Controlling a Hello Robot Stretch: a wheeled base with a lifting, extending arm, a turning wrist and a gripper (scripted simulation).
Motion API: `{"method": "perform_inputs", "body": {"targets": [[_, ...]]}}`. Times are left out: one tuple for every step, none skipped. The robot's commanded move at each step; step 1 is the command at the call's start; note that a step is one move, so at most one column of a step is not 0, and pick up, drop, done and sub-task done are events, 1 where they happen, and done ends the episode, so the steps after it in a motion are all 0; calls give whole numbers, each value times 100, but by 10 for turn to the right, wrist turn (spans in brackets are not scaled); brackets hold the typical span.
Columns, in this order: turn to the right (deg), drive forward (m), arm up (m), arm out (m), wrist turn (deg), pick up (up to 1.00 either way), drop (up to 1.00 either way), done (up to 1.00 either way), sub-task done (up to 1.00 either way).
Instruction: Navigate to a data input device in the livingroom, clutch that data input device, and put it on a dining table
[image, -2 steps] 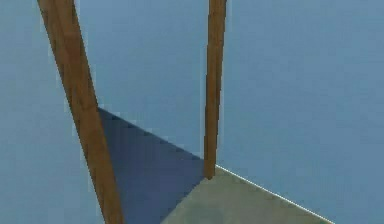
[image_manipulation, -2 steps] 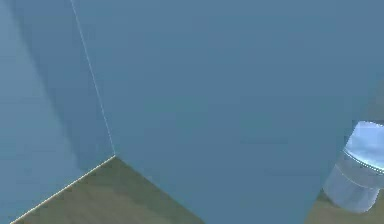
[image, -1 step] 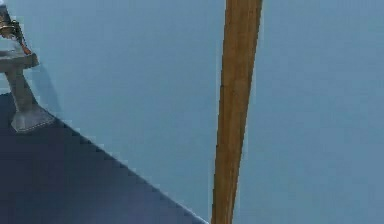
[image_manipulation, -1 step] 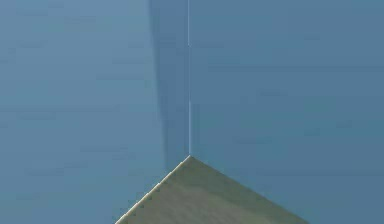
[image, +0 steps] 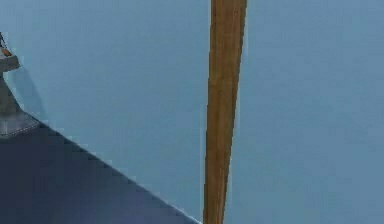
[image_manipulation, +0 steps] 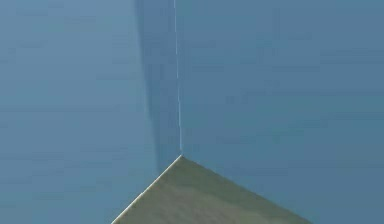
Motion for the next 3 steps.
{"method": "perform_inputs", "body": {"targets": [[0,50,0,0,0,0,0,0,0],[-450,0,0,0,0,0,0,0,0],[-90,0,0,0,0,0,0,0,0]]}}
